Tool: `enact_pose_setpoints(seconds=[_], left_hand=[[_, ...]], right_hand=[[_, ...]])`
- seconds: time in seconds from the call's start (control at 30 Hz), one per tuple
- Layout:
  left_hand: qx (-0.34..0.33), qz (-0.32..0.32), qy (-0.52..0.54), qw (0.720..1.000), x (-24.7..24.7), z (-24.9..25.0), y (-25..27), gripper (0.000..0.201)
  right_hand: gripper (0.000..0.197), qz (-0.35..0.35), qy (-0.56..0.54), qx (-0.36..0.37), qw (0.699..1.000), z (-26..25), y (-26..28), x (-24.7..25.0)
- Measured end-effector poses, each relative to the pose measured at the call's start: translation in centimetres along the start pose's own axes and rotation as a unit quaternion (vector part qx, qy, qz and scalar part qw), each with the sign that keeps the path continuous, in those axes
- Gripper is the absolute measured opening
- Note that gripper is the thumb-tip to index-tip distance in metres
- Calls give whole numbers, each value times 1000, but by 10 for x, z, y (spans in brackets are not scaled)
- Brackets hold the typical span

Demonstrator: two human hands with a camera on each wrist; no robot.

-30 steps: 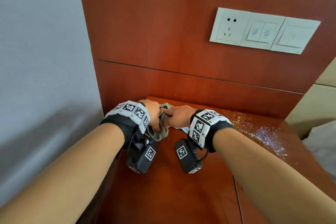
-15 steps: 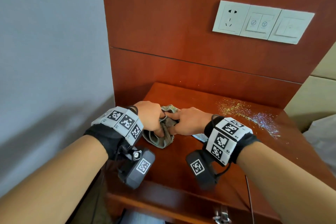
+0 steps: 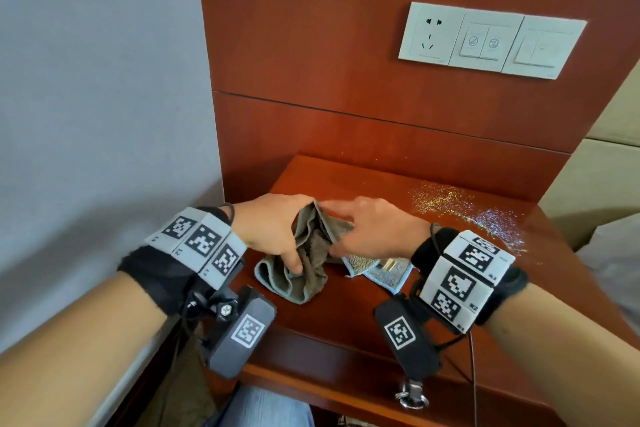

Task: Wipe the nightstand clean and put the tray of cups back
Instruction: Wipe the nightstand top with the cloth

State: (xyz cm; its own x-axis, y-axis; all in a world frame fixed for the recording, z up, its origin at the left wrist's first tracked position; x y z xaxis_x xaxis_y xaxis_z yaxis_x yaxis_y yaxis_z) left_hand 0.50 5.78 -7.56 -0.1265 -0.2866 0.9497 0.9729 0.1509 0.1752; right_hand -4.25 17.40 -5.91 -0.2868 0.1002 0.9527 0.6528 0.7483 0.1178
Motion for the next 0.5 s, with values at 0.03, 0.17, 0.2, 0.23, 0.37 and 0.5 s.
enact_pose_setpoints(seconds=[0.03,0.17,0.2,0.23,0.37,0.5], left_hand=[[-9,-5,-31,999,-2,5,-2,106],[-25,-20,-108,994,-8,10,-23,72],[-27,-11,-116,993,-7,8,-31,61],[-29,2,-120,992,-5,6,-39,50],[-6,32,-91,995,5,-6,-75,30],[29,94,-53,994,17,-16,-103,29]], right_hand=[[74,-30,39,-10,999,2,-2,-10],[70,-83,108,-43,990,11,-18,-36],[67,-85,106,-50,989,13,-24,-36],[64,-87,104,-56,989,14,-31,-35],[61,-89,95,-91,987,17,-68,-29],[67,-46,74,-131,987,22,-97,-18]])
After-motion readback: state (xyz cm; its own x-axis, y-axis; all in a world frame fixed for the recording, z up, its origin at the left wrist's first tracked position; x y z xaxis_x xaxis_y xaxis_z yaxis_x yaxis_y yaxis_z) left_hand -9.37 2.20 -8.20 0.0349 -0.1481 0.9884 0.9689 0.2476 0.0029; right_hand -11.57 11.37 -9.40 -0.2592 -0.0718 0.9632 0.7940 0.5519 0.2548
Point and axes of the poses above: each hand's wrist, its own y-axis away from the middle knuckle, its own x-axis out of the back of the hand, z = x × y, the point moved 7 cm from there along -y, towards the middle knuckle, and after that the axes turned 6 degrees about z, right-handed, at the moved point
